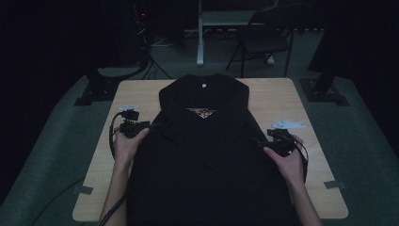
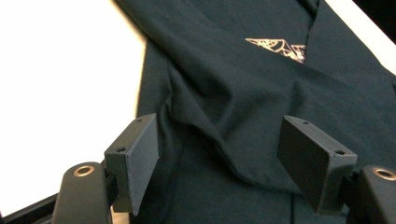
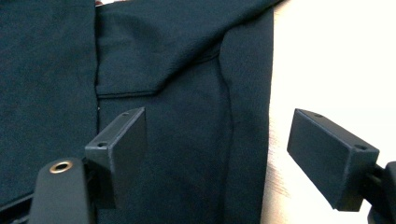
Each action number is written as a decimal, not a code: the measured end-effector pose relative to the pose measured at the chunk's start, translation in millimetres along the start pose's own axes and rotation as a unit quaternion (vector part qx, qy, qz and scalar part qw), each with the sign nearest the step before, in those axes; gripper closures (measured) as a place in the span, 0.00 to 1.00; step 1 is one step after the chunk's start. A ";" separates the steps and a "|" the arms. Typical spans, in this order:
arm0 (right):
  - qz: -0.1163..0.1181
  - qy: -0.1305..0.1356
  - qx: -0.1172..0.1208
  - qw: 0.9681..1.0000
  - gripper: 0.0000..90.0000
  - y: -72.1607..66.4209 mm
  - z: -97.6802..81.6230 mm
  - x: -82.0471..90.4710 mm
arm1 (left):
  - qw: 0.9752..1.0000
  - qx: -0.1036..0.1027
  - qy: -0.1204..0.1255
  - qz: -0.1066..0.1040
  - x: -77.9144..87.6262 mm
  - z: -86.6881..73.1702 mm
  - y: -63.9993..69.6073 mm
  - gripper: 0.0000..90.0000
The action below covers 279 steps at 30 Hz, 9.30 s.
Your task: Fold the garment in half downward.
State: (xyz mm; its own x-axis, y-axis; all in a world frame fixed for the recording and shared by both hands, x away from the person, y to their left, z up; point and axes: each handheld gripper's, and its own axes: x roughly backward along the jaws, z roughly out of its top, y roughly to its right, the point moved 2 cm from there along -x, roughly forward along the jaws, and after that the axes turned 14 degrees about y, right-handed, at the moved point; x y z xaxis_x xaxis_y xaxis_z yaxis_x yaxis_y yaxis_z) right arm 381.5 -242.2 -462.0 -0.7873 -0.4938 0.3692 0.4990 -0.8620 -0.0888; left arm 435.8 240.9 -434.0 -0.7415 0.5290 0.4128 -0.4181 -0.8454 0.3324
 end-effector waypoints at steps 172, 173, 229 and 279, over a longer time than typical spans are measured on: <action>0.117 -0.021 -0.043 0.992 0.91 -8.7 5.9 24.5 | 0.994 -0.020 -0.070 -0.087 72.6 -59.6 33.0 0.96; 0.117 -0.029 -0.038 0.992 0.91 -9.7 2.5 23.3 | 0.993 -0.019 -0.077 -0.084 71.6 -64.4 32.1 0.96; 0.092 -0.045 0.001 0.995 0.32 13.3 22.5 -8.2 | 0.997 -0.041 -0.039 -0.044 16.4 -49.3 33.6 0.35; 0.010 -0.043 -0.104 0.994 0.96 73.9 61.7 -90.9 | 0.995 -0.064 -0.012 -0.070 21.2 -59.3 33.4 0.25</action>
State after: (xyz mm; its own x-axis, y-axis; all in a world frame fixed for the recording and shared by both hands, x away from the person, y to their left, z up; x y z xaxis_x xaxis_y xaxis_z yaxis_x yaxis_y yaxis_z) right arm 512.4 -254.0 -445.0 -0.7396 -0.5077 0.4419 0.4218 -0.8612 -0.2834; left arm 375.0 219.5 -464.5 -0.6591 0.6430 0.3901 -0.5809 -0.7647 0.2790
